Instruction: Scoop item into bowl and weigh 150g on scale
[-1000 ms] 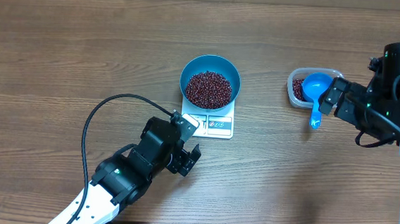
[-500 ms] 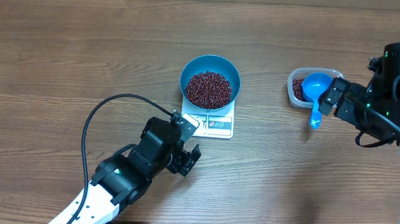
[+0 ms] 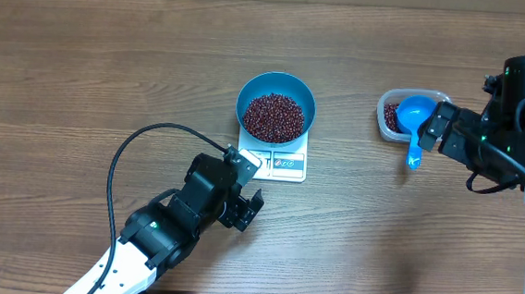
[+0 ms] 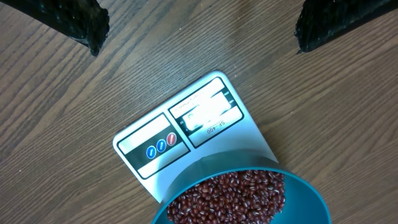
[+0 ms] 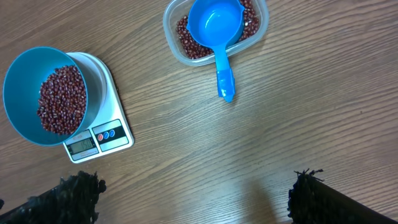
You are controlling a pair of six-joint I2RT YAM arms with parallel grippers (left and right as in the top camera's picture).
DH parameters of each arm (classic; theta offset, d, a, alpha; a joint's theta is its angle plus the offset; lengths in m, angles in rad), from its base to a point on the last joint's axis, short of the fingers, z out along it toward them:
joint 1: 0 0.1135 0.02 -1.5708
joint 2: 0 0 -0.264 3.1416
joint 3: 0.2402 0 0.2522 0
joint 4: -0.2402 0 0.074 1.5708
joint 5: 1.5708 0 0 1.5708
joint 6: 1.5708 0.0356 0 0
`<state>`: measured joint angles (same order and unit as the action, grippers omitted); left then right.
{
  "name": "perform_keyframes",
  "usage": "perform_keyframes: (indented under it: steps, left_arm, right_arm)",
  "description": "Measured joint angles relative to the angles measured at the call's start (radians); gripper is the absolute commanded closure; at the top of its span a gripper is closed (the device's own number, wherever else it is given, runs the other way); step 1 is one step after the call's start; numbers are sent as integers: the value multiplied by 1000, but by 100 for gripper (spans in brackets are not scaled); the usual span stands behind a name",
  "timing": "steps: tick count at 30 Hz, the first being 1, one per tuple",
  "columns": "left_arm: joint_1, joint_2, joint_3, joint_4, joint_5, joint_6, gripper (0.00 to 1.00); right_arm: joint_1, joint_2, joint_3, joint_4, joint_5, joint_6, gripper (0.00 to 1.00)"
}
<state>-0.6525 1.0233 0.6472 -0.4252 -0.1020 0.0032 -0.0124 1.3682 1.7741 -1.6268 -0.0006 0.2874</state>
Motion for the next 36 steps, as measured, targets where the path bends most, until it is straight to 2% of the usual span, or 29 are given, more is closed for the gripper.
perform_keyframes:
  steps: [21, 27, 32, 36]
  left_arm:
    - [7, 0, 0, -23, 0, 0, 0]
    - [136, -17, -2, -50, 59, 0, 1]
    - [226, -133, -52, -39, 118, 0, 0]
    - [254, -237, -131, 39, 140, -1, 0]
  right_arm:
    - [0, 0, 0, 0, 0, 0, 0]
    - [0, 0, 0, 0, 0, 0, 0]
    - [0, 0, 0, 0, 0, 0, 0]
    - [0, 0, 0, 0, 0, 0, 0]
